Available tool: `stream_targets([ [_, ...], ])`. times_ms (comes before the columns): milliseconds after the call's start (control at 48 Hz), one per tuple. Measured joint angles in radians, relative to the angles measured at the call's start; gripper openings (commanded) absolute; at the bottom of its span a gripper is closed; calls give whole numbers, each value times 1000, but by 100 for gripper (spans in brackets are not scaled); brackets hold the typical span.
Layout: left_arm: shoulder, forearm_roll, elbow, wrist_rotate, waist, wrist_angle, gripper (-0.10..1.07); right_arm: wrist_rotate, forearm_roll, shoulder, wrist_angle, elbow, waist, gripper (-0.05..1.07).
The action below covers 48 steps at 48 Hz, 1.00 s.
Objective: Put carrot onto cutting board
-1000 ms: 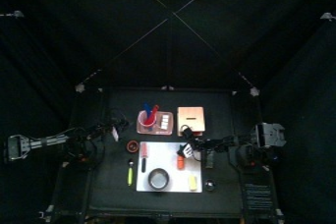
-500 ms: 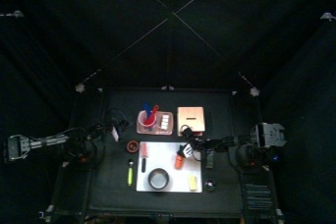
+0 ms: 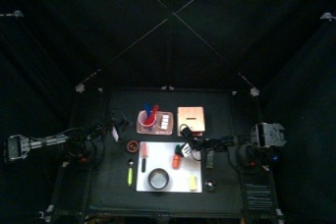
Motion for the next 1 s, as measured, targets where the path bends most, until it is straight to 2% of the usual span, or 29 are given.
stream_targets([
  [458,2,0,0,0,0,0,54,0,0,-20,8,-11,2,92],
  [667,2,0,0,0,0,0,54,-8,-29,-120,83,-17,11,92],
  [875,2,0,-14,0,0,-2,54,-11,-149,-239,221,-48,17,91],
  [1000,2,0,-34,0,-21,-15,54,-12,-244,-301,285,-51,35,91],
])
